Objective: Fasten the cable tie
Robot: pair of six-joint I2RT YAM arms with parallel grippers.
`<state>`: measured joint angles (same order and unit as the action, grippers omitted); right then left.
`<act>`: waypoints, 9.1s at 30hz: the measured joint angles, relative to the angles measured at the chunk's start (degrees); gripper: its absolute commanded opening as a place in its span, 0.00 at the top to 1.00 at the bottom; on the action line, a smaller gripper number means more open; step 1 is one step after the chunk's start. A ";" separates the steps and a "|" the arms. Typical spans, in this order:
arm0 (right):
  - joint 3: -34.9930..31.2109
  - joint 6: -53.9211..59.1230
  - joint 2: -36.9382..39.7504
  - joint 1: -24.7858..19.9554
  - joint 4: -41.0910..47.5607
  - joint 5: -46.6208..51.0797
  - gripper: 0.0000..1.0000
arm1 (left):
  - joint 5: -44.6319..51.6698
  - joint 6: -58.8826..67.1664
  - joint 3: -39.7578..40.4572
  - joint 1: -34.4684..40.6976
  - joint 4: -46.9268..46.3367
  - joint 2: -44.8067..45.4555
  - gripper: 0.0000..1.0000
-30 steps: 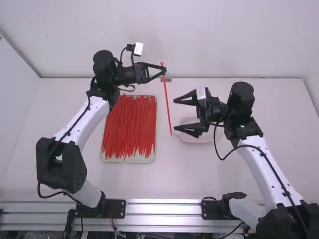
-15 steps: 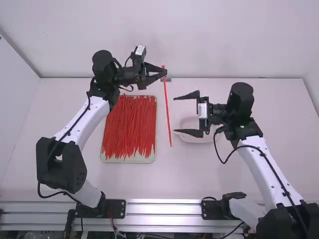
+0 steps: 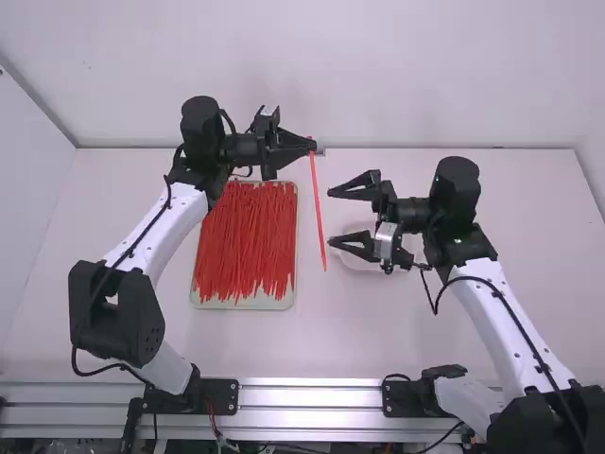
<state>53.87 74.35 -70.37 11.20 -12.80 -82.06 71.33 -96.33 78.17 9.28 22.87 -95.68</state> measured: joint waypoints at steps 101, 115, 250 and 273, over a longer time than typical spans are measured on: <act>0.00 -90.51 0.00 6.08 -28.85 12.66 1.00 | 0.61 53.88 0.00 0.63 -7.72 0.00 0.98; 0.00 -114.86 -8.57 4.17 -26.08 15.43 1.00 | -2.21 85.99 0.00 0.63 -7.65 0.00 0.98; 0.00 -147.73 -12.81 2.34 -45.33 18.10 1.00 | 9.70 110.88 0.00 3.72 5.88 0.00 0.98; 0.00 -153.94 -12.35 -2.32 -49.75 13.70 0.61 | 11.47 110.79 0.00 3.98 5.88 -0.59 0.98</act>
<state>53.87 -79.59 -82.72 8.88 -62.54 -68.36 82.81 14.46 78.17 13.26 28.75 -96.27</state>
